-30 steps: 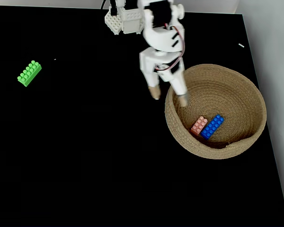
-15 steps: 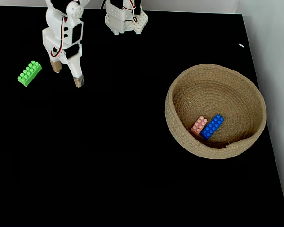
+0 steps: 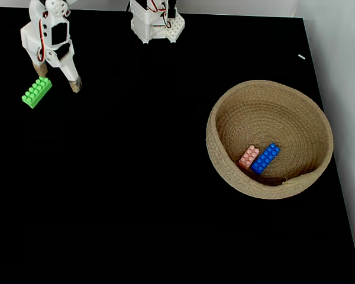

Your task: Place the lego blocks in the tray

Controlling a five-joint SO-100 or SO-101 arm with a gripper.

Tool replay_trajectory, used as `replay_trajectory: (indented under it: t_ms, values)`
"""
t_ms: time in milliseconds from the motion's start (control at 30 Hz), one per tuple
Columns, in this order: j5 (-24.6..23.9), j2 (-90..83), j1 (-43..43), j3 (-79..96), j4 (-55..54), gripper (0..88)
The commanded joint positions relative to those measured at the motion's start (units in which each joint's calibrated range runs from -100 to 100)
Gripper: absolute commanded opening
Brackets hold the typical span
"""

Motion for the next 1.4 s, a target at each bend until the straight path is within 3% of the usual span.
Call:
replay_trajectory:
  t_ms: [0, 1167, 1367]
  values:
    - [1.03, 1.89, 2.69, -7.47, 0.13, 34.1]
    - [6.01, 16.77, 7.14, -15.68, -2.54, 34.0]
    - [5.76, 19.26, 7.56, -16.59, -4.12, 29.6]
